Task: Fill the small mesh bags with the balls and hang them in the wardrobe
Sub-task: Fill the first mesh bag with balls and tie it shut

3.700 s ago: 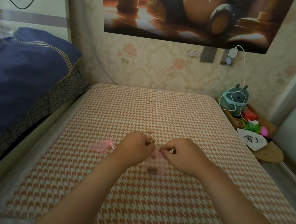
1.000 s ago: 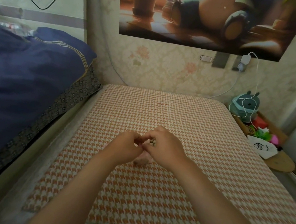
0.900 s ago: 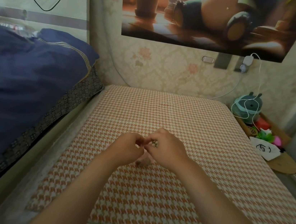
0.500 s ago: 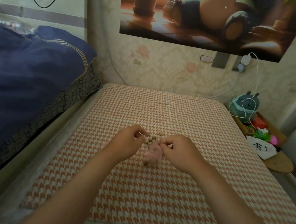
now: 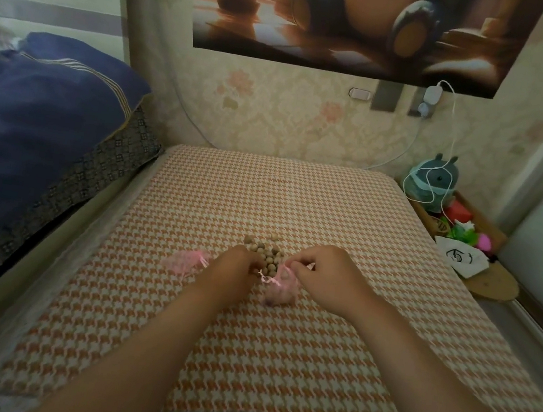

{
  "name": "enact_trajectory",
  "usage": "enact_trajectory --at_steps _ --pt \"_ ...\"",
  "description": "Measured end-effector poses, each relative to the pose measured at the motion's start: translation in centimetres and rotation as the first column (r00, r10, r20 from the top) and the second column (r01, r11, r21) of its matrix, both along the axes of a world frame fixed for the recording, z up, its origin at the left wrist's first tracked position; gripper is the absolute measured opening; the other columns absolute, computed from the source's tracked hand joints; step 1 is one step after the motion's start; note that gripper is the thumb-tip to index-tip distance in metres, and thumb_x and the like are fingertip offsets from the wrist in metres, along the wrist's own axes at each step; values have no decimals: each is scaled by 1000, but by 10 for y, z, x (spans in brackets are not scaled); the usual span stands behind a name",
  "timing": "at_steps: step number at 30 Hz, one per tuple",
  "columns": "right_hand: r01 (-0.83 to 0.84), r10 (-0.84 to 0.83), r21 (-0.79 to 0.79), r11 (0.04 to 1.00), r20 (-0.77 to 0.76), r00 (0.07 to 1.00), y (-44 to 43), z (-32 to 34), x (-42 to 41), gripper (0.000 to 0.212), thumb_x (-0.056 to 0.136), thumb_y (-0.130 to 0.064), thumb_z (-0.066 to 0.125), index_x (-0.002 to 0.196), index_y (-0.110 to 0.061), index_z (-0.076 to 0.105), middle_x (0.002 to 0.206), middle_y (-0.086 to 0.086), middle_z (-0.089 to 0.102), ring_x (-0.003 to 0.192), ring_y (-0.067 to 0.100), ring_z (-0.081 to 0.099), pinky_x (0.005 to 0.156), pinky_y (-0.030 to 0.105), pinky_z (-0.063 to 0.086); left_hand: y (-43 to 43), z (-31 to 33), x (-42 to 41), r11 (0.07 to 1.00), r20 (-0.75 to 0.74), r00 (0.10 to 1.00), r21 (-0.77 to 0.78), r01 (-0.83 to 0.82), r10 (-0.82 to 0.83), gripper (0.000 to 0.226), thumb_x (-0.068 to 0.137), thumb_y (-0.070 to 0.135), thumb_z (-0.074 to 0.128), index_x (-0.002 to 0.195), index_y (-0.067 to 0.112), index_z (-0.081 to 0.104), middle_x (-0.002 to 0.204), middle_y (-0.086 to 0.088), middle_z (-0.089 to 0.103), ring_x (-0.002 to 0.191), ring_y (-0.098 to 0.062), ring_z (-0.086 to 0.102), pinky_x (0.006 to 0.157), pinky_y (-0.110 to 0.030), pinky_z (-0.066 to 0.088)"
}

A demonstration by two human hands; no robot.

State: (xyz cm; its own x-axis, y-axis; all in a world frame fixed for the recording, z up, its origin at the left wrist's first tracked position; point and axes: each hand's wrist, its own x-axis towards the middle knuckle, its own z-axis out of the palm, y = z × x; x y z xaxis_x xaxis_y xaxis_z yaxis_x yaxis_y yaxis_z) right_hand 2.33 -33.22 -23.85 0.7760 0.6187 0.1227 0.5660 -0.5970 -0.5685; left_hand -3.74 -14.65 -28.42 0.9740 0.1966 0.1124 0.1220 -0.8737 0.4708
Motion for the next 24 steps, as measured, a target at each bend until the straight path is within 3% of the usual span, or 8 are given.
enact_trajectory --at_steps 4,8,11,13,15,19,21,24 --pt "-9 9 -4 1000 -9 1000 -1 2 0 24 97 -35 55 103 -36 79 96 -12 77 88 26 73 81 51 60 6 -8 5 996 9 996 -6 -83 84 16 88 11 64 100 16 73 96 -2 66 83 -17 58 71 -26 45" --pt "-5 5 -1 1000 -5 1000 -2 1 0 24 98 -34 55 95 -42 77 97 -15 76 88 27 73 81 52 60 9 -6 4 982 2 987 -100 -160 161 8 88 20 68 95 22 70 97 2 69 87 -17 64 78 -33 56" --pt "5 -5 -4 1000 4 1000 -1 1 0 27 97 -35 54 84 -49 73 90 -11 77 87 28 73 79 53 61 2 16 3 954 183 958 -245 -174 222 8 89 26 69 96 22 68 92 9 68 85 -8 63 72 -22 51" --pt "10 -10 -13 1000 -3 1000 0 2 -1 25 97 -36 53 96 -41 78 90 -8 77 86 26 73 79 51 61 -10 37 0 926 272 935 -357 -120 226 10 89 29 70 98 24 66 89 14 65 79 -3 61 66 -16 47" --pt "14 -14 -28 999 -3 1000 0 4 -2 27 99 -36 52 98 -32 79 87 -6 77 82 22 72 76 46 60 -22 51 -4 910 290 942 -414 -38 171 11 88 30 71 97 25 67 87 13 67 76 -3 63 66 -20 53" --pt "45 -45 -88 995 4 999 -1 7 -3 27 100 -29 53 85 -19 73 71 2 69 62 23 62 53 34 43 -37 51 -10 960 247 968 -279 30 41 9 86 37 71 92 31 70 95 17 66 82 0 61 69 -23 53" --pt "50 -50 -101 994 1 999 -2 7 -3 24 99 -27 53 89 -22 74 73 1 71 61 21 63 53 36 47 -36 48 -10 985 232 972 -174 13 29 12 86 43 69 93 33 70 100 17 63 87 -1 58 71 -22 50" --pt "40 -41 -94 995 -12 999 -2 5 -3 26 97 -29 52 97 -31 77 84 -3 76 72 21 70 68 46 61 -33 47 -10 994 165 986 -113 -5 23 19 86 46 68 97 32 72 103 16 63 88 -5 59 74 -29 54"
